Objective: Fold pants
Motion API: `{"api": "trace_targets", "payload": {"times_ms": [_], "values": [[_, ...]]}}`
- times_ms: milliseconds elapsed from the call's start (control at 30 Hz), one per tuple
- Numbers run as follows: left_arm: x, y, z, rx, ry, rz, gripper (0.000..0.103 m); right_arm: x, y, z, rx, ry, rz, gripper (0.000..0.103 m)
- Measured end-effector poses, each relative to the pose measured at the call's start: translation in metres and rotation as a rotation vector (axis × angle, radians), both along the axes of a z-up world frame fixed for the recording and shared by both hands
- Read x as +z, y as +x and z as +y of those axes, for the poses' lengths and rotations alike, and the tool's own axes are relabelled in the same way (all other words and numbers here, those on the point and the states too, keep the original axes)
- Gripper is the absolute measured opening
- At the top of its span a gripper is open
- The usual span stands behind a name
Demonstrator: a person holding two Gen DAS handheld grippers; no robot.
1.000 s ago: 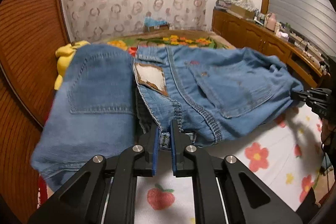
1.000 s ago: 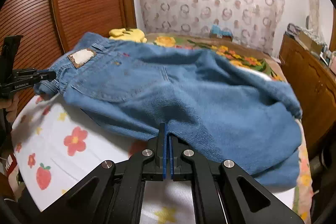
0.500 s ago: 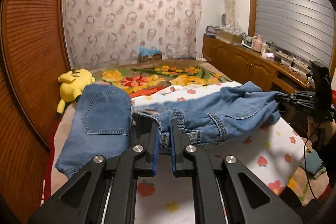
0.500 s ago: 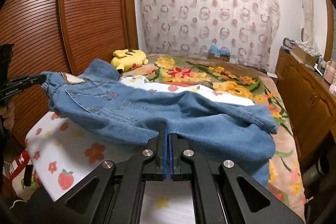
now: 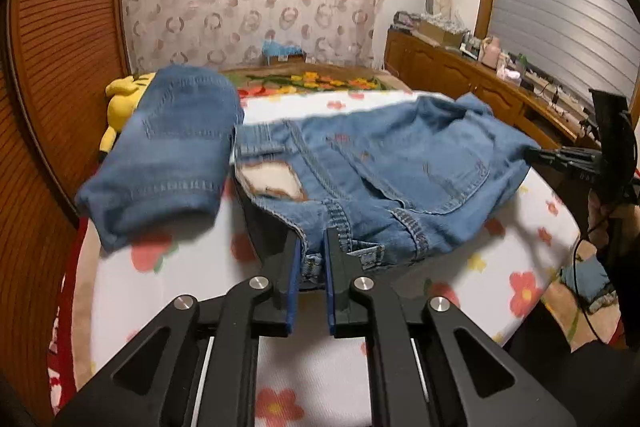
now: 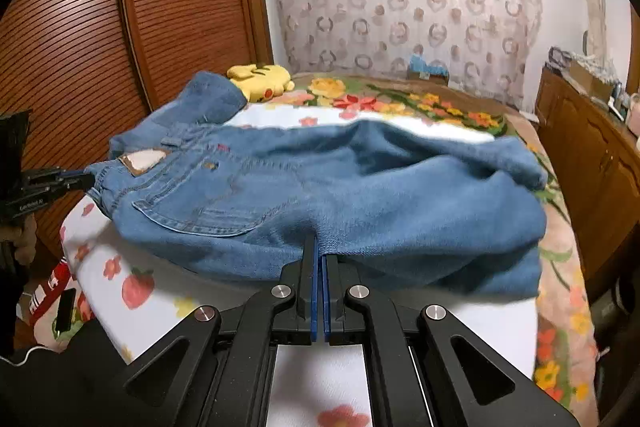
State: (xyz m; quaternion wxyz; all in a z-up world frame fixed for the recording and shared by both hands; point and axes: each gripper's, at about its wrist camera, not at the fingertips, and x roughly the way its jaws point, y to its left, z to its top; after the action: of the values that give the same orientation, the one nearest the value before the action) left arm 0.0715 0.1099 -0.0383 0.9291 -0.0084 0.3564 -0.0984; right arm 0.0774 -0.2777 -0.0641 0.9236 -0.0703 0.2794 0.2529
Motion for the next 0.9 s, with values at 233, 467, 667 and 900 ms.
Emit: {"api": "trace_targets", "payload": {"times_ms": [233,467,667,900], "values": [[-0.002,-0.005,0.003,0.023,0.025,0.008,0.031,-0.004,0.01,-0.008,-0.016,0.013,0.043,0.001],[0.004,-0.009,0.0,0.0,0.003,-0.02,0.076,-0.003,0.009,-0.003,-0.026,0.025,0.044,0.001],[0.014,0.001,-0.016,-0.026,0.023,-0.055,0.078,-0.005,0.008,-0.003,-0.034,0.062,0.042,0.001],[0.016,0.023,-0.047,-0.066,0.022,-0.07,0.078,-0.008,-0.004,-0.003,-0.043,0.055,0.019,0.008]]}}
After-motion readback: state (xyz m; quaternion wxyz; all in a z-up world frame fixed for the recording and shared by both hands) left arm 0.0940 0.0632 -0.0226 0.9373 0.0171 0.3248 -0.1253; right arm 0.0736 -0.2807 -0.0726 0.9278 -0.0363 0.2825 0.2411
